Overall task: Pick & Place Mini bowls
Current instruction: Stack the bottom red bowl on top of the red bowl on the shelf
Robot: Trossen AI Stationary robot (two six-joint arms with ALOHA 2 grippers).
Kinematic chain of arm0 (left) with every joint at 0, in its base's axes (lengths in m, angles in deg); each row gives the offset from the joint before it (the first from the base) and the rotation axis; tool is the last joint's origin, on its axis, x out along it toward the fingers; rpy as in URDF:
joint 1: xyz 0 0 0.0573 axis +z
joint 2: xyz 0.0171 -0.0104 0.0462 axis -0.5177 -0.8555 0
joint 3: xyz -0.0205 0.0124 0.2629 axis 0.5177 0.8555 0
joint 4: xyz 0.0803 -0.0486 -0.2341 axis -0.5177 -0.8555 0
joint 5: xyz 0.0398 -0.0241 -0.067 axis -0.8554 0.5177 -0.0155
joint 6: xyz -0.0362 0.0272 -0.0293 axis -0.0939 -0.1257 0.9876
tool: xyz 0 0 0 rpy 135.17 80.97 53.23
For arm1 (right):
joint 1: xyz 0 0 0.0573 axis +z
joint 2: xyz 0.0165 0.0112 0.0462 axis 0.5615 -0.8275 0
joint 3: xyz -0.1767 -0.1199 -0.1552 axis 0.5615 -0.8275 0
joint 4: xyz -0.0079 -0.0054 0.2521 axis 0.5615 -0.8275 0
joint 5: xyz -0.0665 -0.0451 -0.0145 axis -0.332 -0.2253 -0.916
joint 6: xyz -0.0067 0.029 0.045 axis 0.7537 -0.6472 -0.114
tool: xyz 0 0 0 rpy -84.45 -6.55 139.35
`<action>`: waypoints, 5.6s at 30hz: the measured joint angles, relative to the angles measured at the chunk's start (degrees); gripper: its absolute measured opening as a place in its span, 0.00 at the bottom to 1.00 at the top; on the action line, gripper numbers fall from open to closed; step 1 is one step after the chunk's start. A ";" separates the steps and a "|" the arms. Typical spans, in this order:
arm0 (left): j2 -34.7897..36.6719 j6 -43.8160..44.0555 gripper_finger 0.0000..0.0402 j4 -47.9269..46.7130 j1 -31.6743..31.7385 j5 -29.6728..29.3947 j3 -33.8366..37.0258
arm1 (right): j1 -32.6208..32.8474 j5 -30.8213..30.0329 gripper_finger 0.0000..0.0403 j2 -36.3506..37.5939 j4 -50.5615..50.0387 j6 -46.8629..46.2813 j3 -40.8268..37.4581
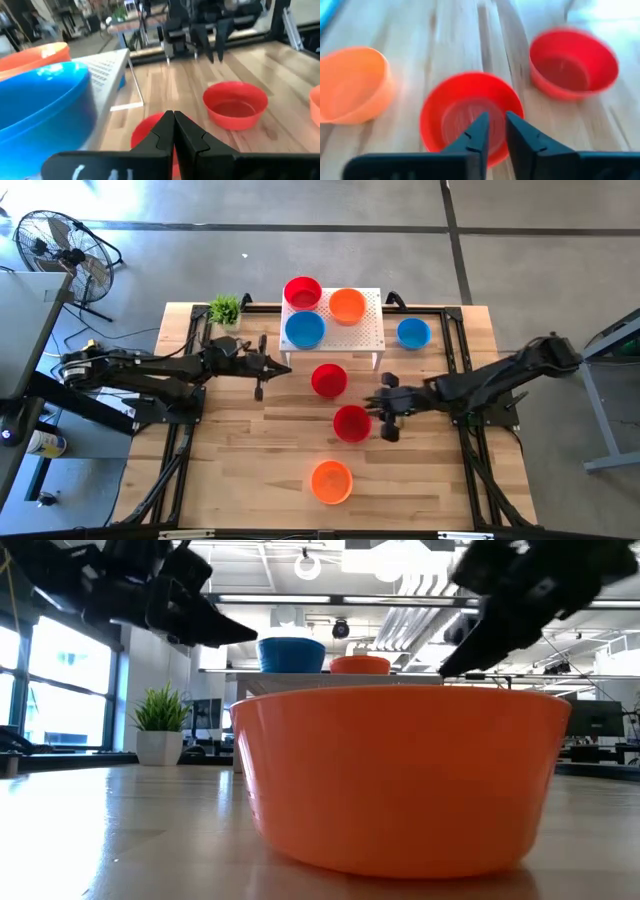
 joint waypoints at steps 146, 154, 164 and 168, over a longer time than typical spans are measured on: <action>-27.43 31.54 0.30 -71.27 -29.11 -20.09 -32.61 | -7.64 9.28 0.00 27.65 40.30 15.87 -33.63; -28.86 31.54 0.28 -72.46 -29.11 -20.25 -32.75 | -7.64 9.23 0.01 27.64 39.77 15.96 -33.63; -30.21 30.44 0.07 -72.52 -29.13 -20.25 -32.75 | -7.66 6.26 0.00 27.63 39.02 16.43 -33.63; -29.44 30.07 0.02 -74.63 -29.13 -20.68 -32.92 | -7.66 6.27 0.00 27.63 38.90 16.44 -33.63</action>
